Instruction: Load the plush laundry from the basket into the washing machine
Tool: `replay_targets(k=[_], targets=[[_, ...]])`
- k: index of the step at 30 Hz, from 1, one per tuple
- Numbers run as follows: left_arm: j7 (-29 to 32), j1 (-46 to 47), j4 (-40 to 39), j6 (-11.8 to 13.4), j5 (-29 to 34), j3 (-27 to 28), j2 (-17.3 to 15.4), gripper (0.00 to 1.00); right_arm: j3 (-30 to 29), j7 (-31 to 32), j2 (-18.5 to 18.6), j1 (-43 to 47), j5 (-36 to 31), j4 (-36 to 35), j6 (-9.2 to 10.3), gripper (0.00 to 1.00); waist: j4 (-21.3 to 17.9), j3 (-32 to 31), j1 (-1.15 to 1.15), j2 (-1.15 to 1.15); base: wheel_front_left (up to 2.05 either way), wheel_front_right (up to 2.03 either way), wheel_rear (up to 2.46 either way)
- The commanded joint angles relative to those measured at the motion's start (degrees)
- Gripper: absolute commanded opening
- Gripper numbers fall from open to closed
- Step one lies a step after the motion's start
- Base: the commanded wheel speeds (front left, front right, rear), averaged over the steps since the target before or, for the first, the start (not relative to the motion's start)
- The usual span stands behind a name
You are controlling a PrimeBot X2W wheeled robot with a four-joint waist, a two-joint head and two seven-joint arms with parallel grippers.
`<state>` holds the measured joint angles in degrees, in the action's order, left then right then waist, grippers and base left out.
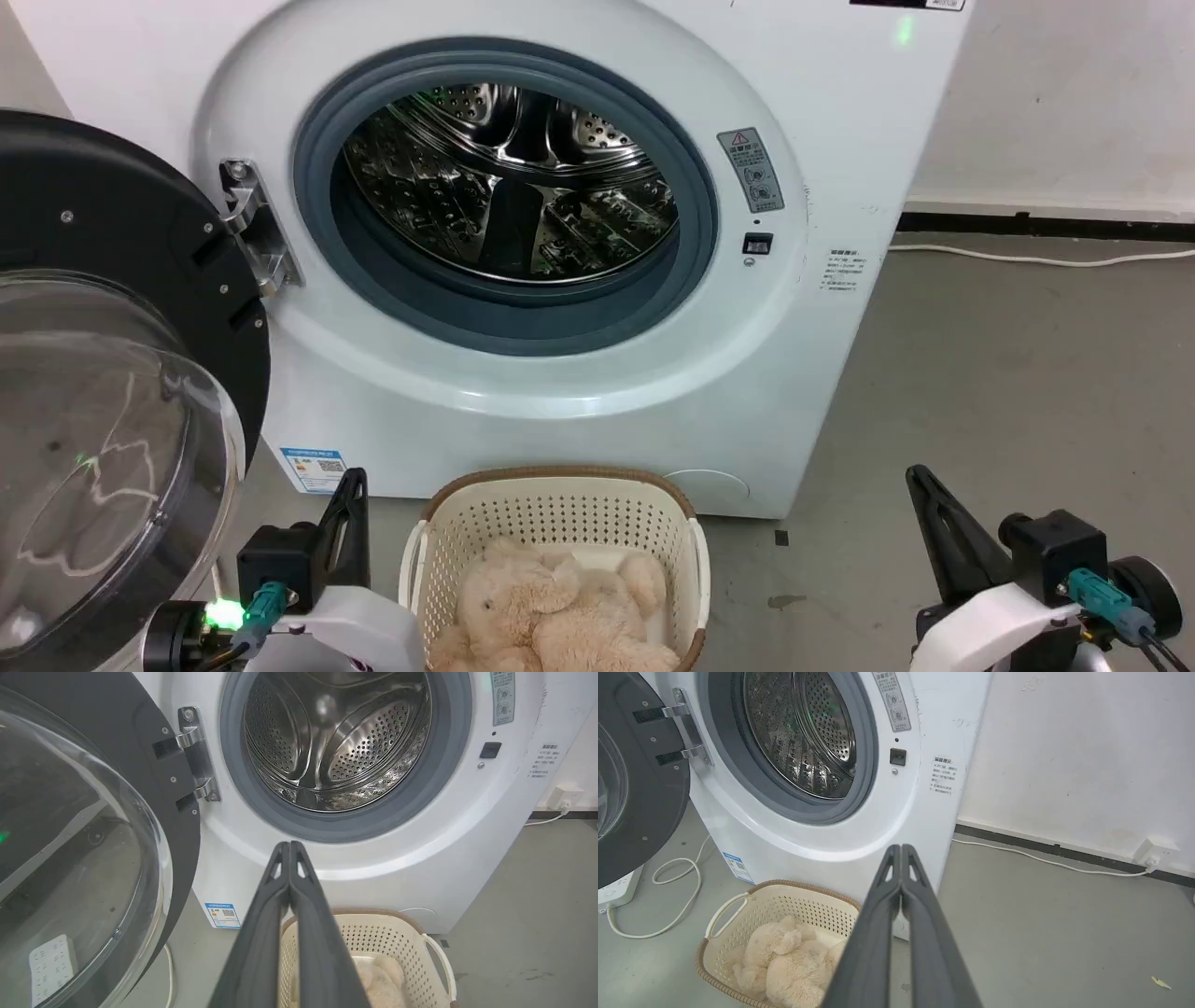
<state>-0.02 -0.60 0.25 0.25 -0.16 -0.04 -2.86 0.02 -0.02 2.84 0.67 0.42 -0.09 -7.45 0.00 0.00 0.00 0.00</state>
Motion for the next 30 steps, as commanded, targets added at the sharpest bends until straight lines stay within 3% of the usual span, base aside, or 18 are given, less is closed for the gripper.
replay_targets(k=[1, 30], targets=[[0.0, 0.6, -0.2, -0.2, 0.2, 0.0, 0.0, 0.00, 0.0, 0.0, 0.0, -0.7, -0.4, 0.1, -0.03, 0.00, 0.0, 0.0, 0.00, 0.00, 0.00, 0.00, 0.00], [0.0, 0.6, -0.2, -0.2, 0.2, 0.0, 0.0, 0.00, 0.0, 0.0, 0.0, -0.7, -0.4, 0.1, -0.03, 0.00, 0.0, 0.0, 0.00, 0.00, 0.00, 0.00, 0.00]])
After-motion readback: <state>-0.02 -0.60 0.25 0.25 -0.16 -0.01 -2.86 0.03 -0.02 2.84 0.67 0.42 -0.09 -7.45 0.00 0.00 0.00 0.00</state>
